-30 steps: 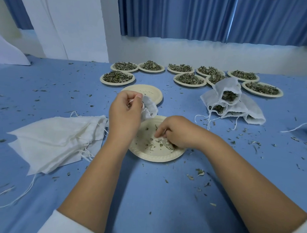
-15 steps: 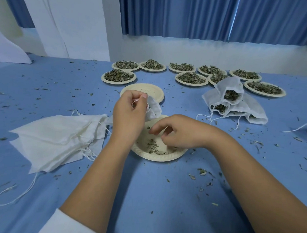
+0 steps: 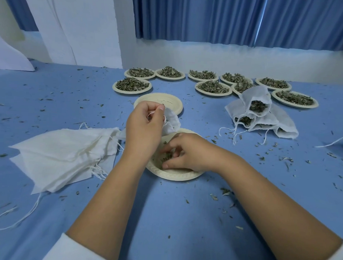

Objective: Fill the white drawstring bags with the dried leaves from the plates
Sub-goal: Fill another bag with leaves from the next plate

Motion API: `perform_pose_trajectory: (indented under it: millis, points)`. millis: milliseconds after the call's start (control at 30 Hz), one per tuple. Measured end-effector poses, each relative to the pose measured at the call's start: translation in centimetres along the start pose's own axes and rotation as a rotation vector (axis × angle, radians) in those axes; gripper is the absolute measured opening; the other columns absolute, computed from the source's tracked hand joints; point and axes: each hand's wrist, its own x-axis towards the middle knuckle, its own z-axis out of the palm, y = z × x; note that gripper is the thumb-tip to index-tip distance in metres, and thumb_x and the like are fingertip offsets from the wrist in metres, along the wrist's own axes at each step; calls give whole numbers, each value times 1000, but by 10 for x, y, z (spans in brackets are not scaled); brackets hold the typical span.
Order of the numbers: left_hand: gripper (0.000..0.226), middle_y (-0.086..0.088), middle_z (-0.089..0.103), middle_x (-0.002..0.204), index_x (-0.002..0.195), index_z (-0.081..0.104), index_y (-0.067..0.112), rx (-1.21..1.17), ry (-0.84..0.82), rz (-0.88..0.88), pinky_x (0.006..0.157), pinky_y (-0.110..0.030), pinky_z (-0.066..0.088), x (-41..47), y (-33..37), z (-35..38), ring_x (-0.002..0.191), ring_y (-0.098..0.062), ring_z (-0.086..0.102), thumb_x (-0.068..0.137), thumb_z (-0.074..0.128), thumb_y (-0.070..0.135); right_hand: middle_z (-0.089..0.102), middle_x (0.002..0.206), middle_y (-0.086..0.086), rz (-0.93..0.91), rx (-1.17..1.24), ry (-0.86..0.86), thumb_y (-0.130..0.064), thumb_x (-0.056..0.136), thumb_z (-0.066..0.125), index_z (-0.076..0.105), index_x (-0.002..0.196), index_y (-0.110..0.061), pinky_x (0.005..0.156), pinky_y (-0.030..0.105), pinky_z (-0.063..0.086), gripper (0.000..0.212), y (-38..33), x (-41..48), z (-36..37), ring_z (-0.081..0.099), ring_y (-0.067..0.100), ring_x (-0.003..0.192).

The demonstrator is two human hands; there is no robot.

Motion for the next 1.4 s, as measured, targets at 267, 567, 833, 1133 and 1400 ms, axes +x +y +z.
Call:
perform_pose_trajectory:
  millis: [267, 567, 833, 1133, 1400]
  points:
    - [15, 14, 60, 64, 82, 62, 23, -12, 1, -1, 56, -5, 38, 1, -1, 1, 55, 8, 52, 96, 57, 19, 50, 61, -22, -60, -49, 23, -16, 86, 67, 76, 98, -21, 56, 11, 33, 15, -10, 4, 13, 48, -4, 59]
    - [15, 13, 63, 73, 81, 63, 28, 20, 14, 17, 62, -9, 43, 2, -1, -4, 62, 4, 54, 95, 60, 23, 63, 60, -16, -15, 135, 66, -9, 82, 69, 79, 87, -17, 57, 13, 45, 13, -10, -6, -1, 54, -3, 54]
    - [14, 12, 66, 64, 77, 71, 26, 24, -73, -31, 64, -17, 49, -1, 4, -5, 64, 0, 60, 90, 65, 23, 75, 77, -4, 9, 656, 488, -10, 81, 78, 79, 87, -17, 72, 17, 53, 9, 4, -14, -39, 68, 4, 71]
    - [12, 12, 64, 61, 82, 70, 19, -94, -138, -97, 65, -23, 49, -5, 6, 0, 63, -3, 60, 92, 63, 19, 66, 59, -15, 37, 462, 632, -5, 82, 74, 78, 85, -17, 54, 7, 39, 13, -4, -3, -12, 55, -5, 52]
    - [12, 15, 60, 56, 82, 69, 20, -129, -115, -97, 64, -21, 46, -4, 6, 1, 56, -1, 55, 92, 63, 20, 71, 103, -7, -44, 648, 439, 13, 85, 59, 70, 105, -19, 87, 15, 52, 39, -8, -11, -27, 68, 0, 99]
